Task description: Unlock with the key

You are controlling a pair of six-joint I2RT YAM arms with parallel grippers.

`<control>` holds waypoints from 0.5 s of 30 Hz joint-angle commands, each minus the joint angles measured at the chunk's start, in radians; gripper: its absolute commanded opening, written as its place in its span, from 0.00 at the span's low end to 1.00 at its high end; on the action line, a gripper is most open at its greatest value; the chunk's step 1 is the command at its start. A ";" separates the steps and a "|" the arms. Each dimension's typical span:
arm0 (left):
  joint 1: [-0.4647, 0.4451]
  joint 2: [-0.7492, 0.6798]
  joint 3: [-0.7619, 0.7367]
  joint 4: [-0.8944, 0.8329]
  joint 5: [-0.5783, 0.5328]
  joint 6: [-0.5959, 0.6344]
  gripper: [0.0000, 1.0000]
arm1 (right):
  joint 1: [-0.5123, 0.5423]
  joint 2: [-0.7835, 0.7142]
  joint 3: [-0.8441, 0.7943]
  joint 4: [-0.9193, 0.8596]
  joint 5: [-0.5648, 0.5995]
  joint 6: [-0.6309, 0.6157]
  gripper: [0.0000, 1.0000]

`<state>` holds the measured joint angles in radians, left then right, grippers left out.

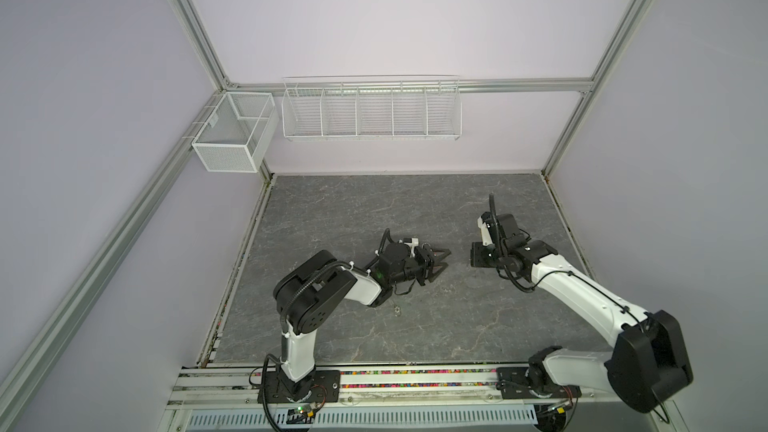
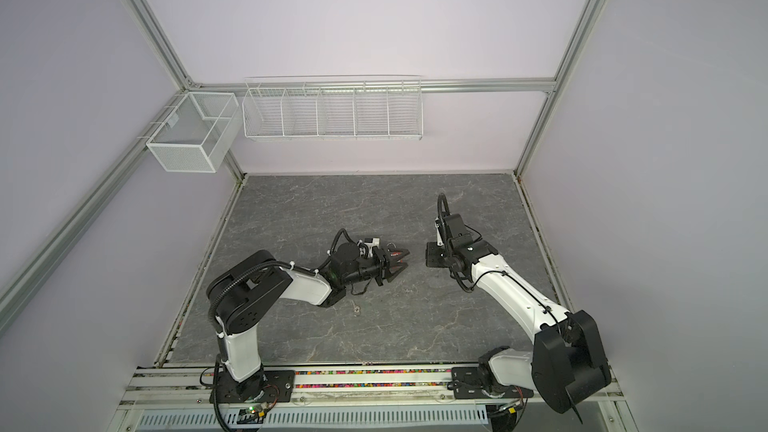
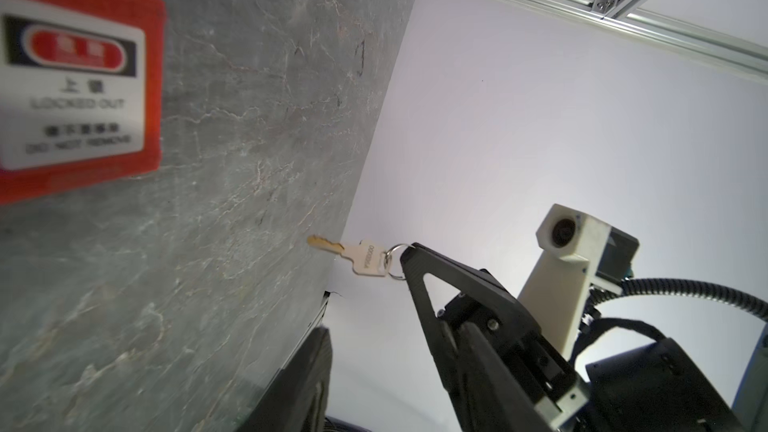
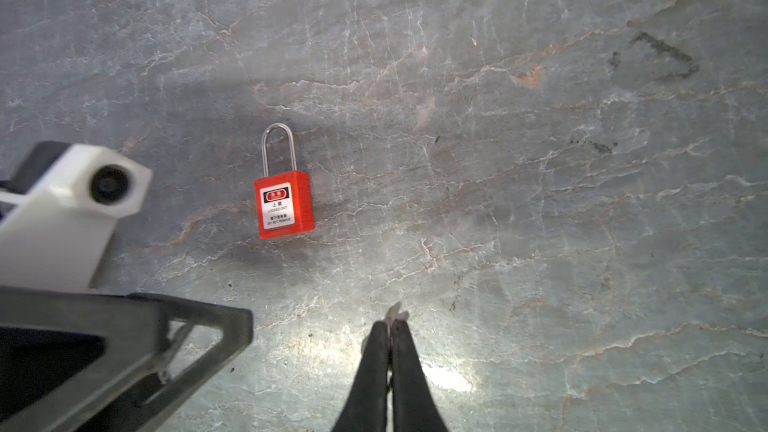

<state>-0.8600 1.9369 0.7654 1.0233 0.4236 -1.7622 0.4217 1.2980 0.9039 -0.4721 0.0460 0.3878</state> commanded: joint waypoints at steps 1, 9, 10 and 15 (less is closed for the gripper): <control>-0.014 0.029 0.059 0.137 -0.003 -0.149 0.50 | 0.006 -0.007 0.032 -0.019 -0.023 -0.027 0.07; -0.043 0.088 0.088 0.156 -0.067 -0.260 0.51 | 0.006 -0.020 0.056 0.007 -0.052 -0.036 0.07; -0.046 0.091 0.087 0.157 -0.079 -0.270 0.52 | 0.005 -0.024 0.055 0.011 -0.056 -0.036 0.07; -0.056 0.119 0.079 0.195 -0.139 -0.316 0.52 | 0.007 -0.050 0.049 0.028 -0.071 -0.039 0.07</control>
<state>-0.9092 2.0239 0.8326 1.1587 0.3279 -2.0064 0.4217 1.2812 0.9413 -0.4721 -0.0010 0.3653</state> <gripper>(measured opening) 0.519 0.071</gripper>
